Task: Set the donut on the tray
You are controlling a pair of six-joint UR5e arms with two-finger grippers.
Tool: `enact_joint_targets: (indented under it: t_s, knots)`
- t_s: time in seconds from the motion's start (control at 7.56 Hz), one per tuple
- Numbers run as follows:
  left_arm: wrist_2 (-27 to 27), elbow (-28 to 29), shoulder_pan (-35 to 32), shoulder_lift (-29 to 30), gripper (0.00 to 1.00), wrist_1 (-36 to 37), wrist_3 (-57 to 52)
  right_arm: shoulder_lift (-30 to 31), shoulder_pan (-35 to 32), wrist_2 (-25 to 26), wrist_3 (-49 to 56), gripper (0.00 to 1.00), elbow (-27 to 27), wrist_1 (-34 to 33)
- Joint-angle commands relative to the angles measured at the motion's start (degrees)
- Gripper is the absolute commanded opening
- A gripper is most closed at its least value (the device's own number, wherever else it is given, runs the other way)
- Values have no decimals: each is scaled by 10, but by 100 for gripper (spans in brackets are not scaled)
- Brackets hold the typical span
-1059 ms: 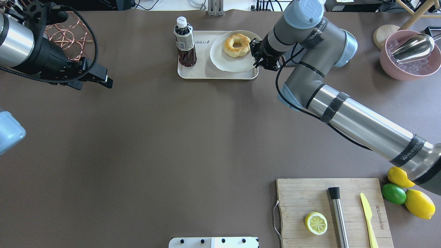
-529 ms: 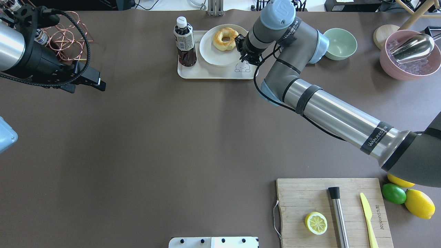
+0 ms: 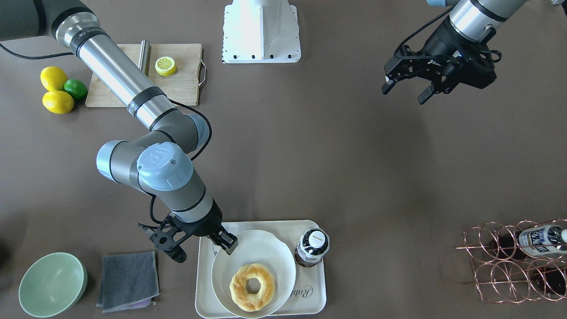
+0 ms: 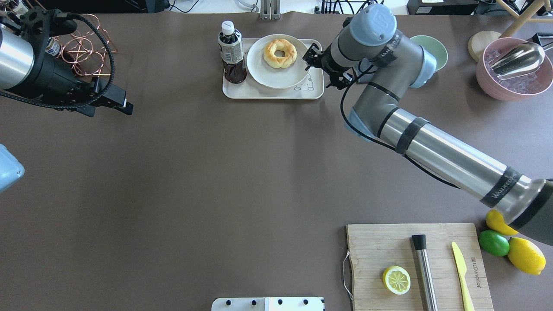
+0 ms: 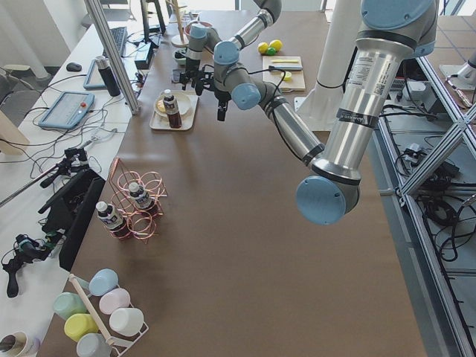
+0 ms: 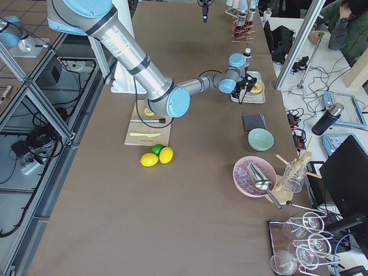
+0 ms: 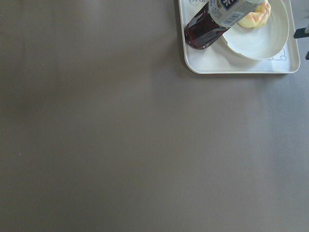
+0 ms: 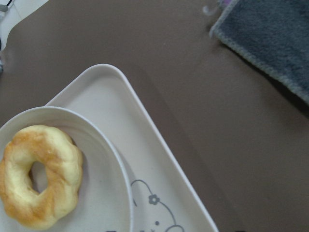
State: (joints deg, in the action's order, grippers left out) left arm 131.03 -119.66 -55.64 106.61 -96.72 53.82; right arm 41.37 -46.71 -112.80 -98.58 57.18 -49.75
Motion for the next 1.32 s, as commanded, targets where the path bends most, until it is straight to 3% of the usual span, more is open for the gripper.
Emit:
enact_joint_targets:
  t_s: [0.0,0.4,0.79,1.19]
  knots:
    - [0,2,0,-4,99,2,-18,128,-52,-70,63,100,123,-10]
    - [1,29,-51,-72,99,6,-194,338,-160,-144,287,100,236,-15]
    - [13,108,-162,-112,100,6,-393,475,-301,-200,580,100,253,-35]
    - [23,242,-288,-117,99,14,-598,487,-441,-205,904,100,260,-237]
